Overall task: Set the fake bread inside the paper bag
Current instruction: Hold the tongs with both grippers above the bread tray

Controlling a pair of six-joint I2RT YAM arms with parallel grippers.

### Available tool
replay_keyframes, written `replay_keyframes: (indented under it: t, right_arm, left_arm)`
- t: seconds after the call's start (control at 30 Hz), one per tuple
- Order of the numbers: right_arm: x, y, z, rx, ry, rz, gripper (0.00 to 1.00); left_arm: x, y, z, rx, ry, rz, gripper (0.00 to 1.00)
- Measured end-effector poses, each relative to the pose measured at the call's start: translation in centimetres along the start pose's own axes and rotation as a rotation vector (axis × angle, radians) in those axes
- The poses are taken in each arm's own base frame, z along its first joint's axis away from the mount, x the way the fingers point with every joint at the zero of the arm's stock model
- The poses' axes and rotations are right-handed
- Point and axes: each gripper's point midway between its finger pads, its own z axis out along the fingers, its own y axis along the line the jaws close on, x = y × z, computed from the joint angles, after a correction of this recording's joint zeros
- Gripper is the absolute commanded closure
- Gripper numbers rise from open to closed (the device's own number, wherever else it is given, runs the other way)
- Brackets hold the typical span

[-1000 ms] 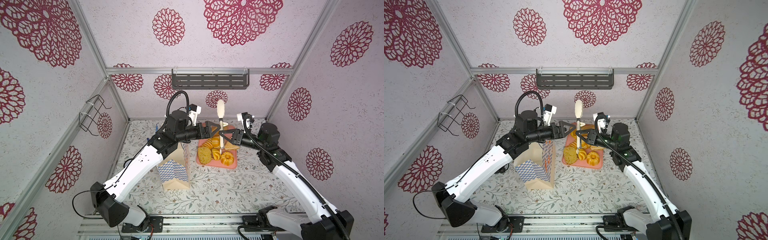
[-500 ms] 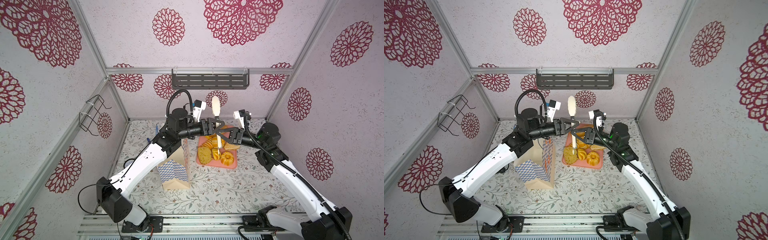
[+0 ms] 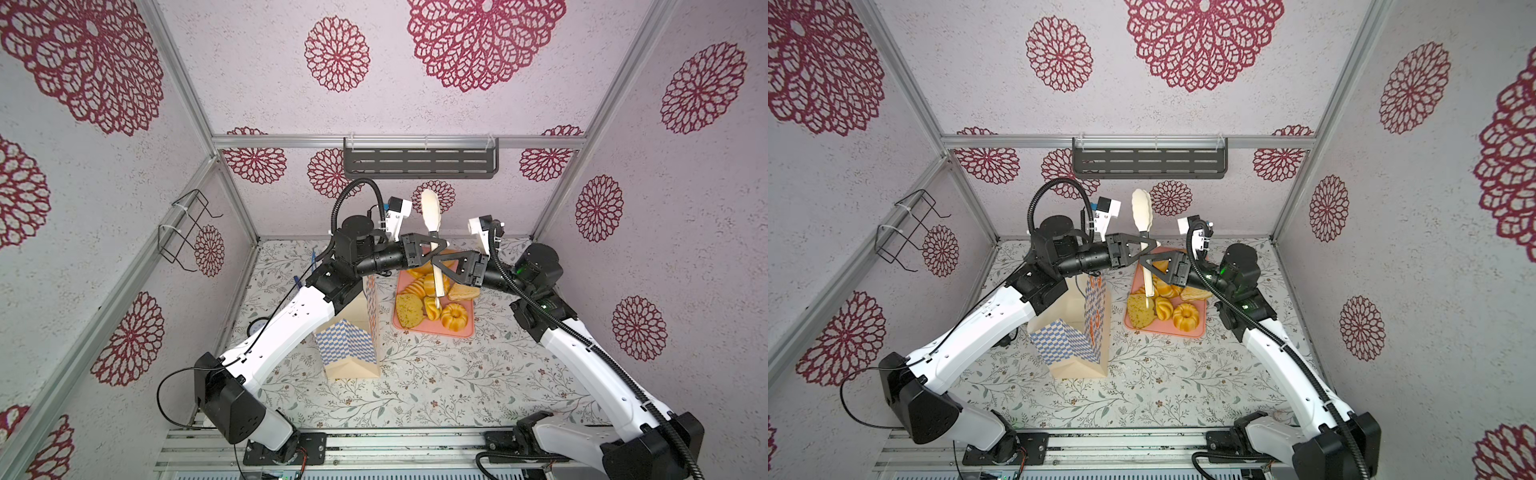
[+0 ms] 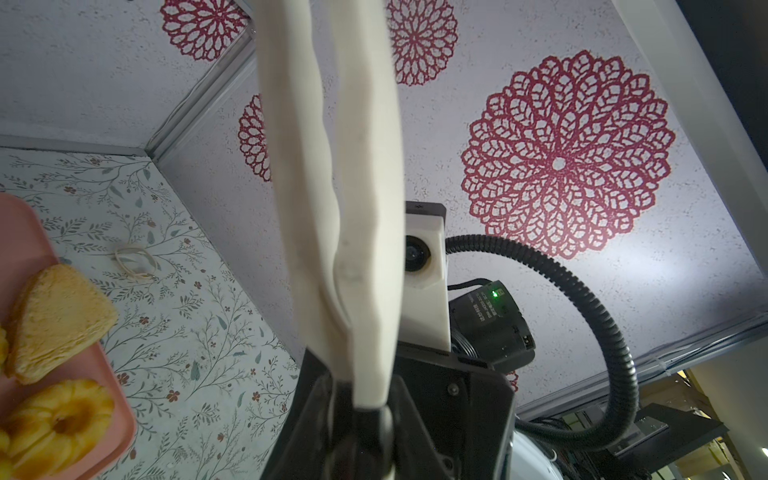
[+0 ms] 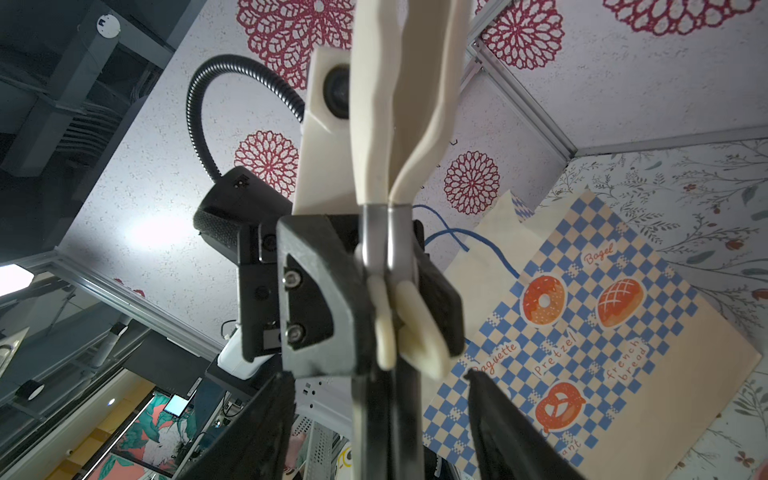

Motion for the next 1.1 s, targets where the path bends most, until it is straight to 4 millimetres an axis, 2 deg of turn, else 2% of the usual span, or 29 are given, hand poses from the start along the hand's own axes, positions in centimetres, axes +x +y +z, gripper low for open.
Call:
replay_keyframes:
  t: [0.1,0.27,0.4,0.63,1.1]
  right_arm:
    - [-0.5,0.6,0.7,-0.028,-0.010,-0.022,0.34]
    - [-0.5,0.0,2.6,-0.045,0.014,-0.001,0.41]
    - [-0.5,0.1,3.2,-0.055,0.024,0.006,0.44]
    - [-0.7,1.0,3.6,-0.075,0.026,0.002,0.45]
    - [-0.3,1.4,3.4,-0.073,0.033,-0.008,0.49]
  left_arm:
    - [-0.2,0.5,0.0,-0.005,-0.029,-0.011,1.00]
    - [-0.7,0.9,-0.8,-0.011,-0.100,-0.018,1.00]
    - [-1.1,0.9,-1.6,-0.018,-0.154,-0.013,1.00]
    - [-1.9,0.2,-2.4,-0.011,-0.208,0.004,1.00]
    - [-2.9,-0.1,-3.6,-0.019,-0.262,0.006,1.00]
